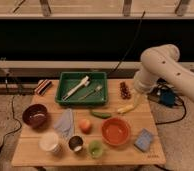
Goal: Wipe purple bowl with eraser
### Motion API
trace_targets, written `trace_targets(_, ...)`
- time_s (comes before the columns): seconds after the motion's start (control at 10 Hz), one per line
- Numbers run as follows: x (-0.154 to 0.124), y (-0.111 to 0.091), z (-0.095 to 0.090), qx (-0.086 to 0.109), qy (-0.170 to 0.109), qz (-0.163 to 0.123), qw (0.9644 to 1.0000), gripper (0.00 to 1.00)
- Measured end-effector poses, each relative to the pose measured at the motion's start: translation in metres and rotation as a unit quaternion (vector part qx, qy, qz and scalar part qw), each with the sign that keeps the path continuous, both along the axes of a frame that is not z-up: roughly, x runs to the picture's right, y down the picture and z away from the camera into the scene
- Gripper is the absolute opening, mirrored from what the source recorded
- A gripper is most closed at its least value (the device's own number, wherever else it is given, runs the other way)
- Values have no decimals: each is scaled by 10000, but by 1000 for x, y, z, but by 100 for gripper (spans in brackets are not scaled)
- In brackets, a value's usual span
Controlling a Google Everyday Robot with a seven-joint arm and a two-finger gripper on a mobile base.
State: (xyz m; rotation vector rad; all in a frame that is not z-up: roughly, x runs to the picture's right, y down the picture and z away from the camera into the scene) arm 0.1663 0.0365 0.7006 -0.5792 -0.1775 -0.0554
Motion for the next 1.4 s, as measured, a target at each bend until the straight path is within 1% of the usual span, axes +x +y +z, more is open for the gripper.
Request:
trace_targets(0.1, -24, -9, 3, 61, -131, -51, 9999, 65)
trace_targets(0.3, -77, -26, 12, 249, -389, -145, 9988, 65)
trace_targets(0.5, -121, -40, 21, 417, -593, -198, 9972, 65)
trace_targets(0.6, -150, -50, 30, 544, -708, -197, 9958, 65)
trace_targets(0.7, -175, -58, 38, 630, -824, -190, 9944, 65)
trace_targets(0.9, -210, -68, 51, 720, -1002, -233, 9921, 65)
trace_targets(1.0, -236, -75, 59, 751, -1144, -260, 9903, 65)
trace_targets(1.1, -253, -78, 64, 768, -1253, -303, 9887, 65)
trace_targets(1.2, -266, -80, 65, 780, -1326, -337, 9875, 65)
trace_targets(1.4, -301, -82, 67, 796, -1504, -453, 9844, 65)
